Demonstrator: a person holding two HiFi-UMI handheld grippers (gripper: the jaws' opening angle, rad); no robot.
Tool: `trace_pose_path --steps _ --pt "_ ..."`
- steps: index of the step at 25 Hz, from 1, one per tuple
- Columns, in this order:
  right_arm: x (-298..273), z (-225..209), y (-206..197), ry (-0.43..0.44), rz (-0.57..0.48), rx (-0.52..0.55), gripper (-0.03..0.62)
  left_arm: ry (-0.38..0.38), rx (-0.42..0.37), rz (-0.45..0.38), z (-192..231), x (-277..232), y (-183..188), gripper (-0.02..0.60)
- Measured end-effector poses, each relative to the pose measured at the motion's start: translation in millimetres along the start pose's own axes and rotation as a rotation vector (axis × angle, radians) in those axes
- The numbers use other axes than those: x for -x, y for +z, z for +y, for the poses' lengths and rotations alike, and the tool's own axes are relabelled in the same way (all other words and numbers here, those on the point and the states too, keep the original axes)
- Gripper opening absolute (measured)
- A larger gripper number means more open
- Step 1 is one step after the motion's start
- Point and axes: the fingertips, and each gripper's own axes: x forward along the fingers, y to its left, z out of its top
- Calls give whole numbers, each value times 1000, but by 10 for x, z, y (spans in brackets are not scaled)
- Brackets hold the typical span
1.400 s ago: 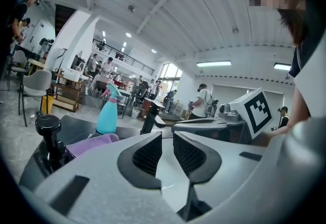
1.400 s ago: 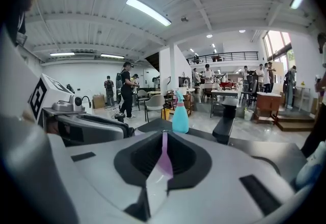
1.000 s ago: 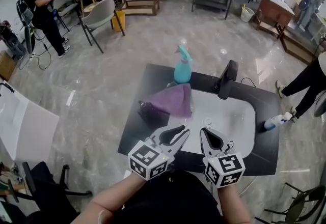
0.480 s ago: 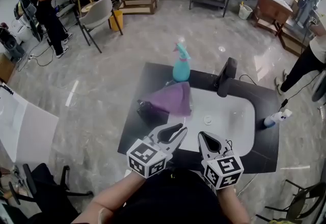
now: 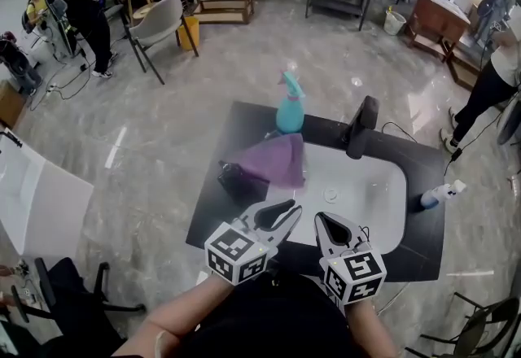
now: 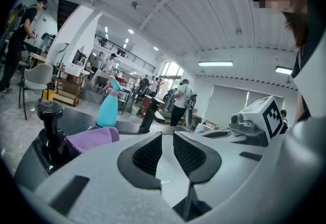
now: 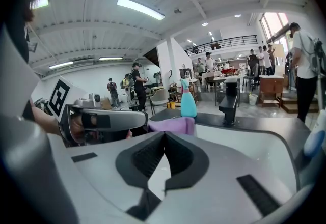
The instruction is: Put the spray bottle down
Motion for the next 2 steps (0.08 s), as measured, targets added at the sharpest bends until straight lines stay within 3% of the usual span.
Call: trace_pose_path --steps 2 --pt "4 -9 -9 4 2 -5 6 -1 4 1 -17 -16 -3 61"
